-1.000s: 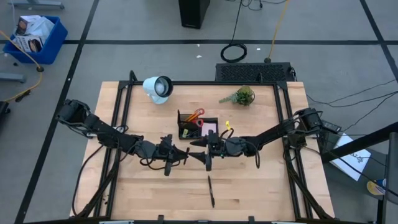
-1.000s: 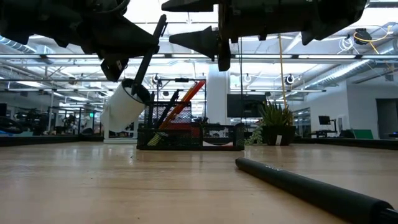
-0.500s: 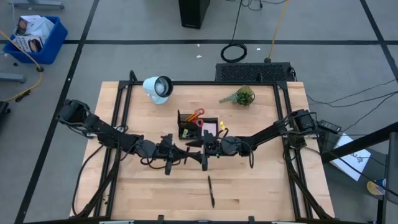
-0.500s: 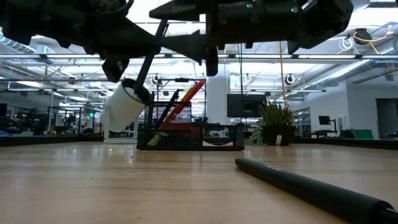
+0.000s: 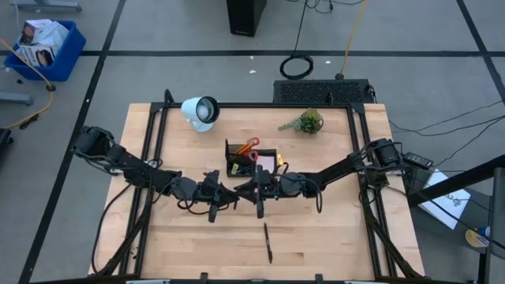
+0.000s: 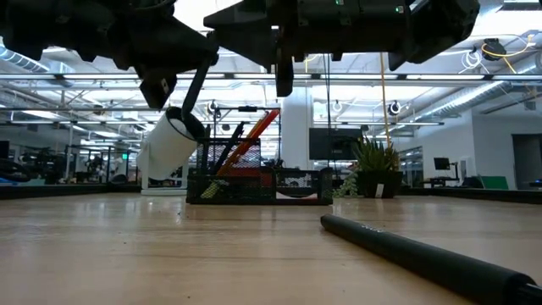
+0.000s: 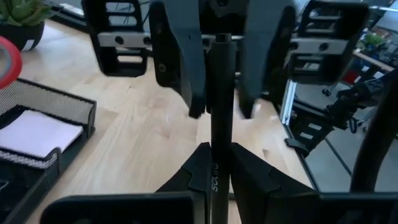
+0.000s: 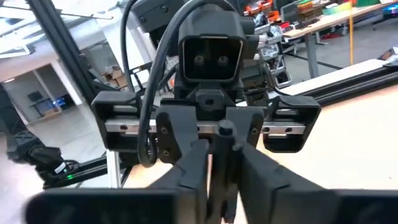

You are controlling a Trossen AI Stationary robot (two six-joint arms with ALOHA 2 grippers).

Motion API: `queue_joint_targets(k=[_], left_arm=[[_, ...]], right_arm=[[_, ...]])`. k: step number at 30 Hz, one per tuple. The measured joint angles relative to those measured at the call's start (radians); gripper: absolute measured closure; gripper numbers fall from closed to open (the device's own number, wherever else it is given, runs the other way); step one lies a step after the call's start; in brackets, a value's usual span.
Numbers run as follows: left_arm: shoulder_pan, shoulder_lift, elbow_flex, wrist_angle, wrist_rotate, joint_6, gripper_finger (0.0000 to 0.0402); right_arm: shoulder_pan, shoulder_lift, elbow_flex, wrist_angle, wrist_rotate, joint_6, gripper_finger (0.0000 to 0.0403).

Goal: Pick and place office supplies into organizer
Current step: Put the black pen into the black desk organizer

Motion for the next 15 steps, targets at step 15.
queue_joint_targets(k=[15], left_arm=[[0.032, 0.0, 0.0, -0.032, 0.045, -0.051, 0.0271]], right_arm=[[-0.001, 0.0, 0.0, -0.004, -0.019, -0.063, 0.0363]])
